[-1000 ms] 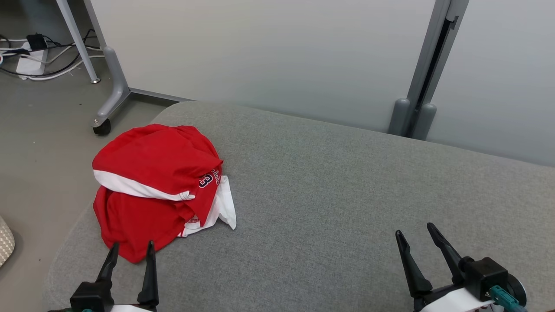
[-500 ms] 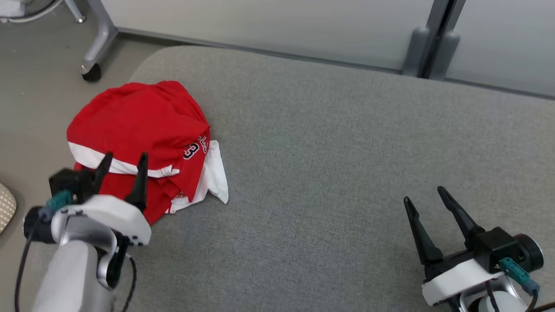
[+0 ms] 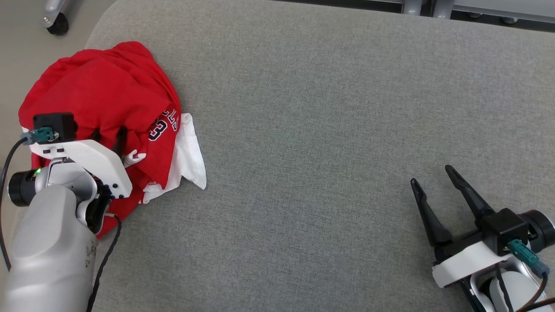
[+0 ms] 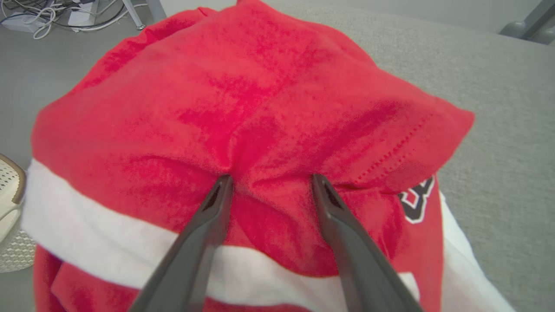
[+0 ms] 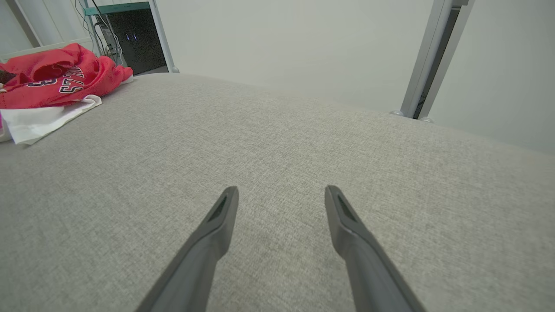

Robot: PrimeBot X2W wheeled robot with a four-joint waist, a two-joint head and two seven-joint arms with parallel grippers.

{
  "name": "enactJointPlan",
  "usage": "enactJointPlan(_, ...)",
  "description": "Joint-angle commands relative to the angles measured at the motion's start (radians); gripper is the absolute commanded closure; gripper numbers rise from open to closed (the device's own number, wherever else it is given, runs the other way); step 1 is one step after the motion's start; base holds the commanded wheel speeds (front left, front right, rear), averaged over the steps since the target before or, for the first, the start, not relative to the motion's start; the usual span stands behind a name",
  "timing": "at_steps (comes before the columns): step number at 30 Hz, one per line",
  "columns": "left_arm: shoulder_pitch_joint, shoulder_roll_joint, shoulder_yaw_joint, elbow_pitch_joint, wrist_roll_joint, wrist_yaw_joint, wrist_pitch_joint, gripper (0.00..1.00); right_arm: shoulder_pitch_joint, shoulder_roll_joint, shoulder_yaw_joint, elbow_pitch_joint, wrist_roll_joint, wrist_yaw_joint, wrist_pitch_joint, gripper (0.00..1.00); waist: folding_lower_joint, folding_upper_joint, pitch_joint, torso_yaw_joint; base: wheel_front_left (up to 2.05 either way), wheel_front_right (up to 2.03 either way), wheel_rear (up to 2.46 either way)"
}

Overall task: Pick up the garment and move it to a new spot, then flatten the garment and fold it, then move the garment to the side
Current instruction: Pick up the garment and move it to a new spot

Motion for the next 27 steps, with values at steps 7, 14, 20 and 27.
enactJointPlan(7, -0.035, 0.013, -0.014, 0.109, -0.013, -0.004, -0.086, 1.0, 0.026, 0.017, -0.019, 0.011, 0.01, 0.0, -0.005, 0.0, 0.0, 0.0, -0.063, 0.011, 0.0, 0.0, 0.0)
enactJointPlan(14, -0.041, 0.01, -0.042, 0.017, -0.046, -0.004, -0.188, 1.0, 0.052, 0.06, -0.023, 0.017, 0.022, 0.0, -0.005, 0.0, 0.0, 0.0, -0.145, 0.012, 0.0, 0.0, 0.0)
enactJointPlan(20, 0.008, 0.018, -0.111, -0.23, -0.106, -0.004, -0.15, 1.0, 0.076, 0.1, -0.026, 0.018, 0.038, 0.0, -0.005, 0.0, 0.0, 0.0, -0.213, -0.04, 0.0, 0.0, 0.0)
enactJointPlan(27, 0.092, 0.004, -0.167, -0.652, -0.187, 0.002, 0.005, 1.0, 0.084, 0.129, -0.04, 0.004, 0.051, 0.0, -0.005, 0.0, 0.0, 0.0, -0.244, -0.158, 0.0, 0.0, 0.0)
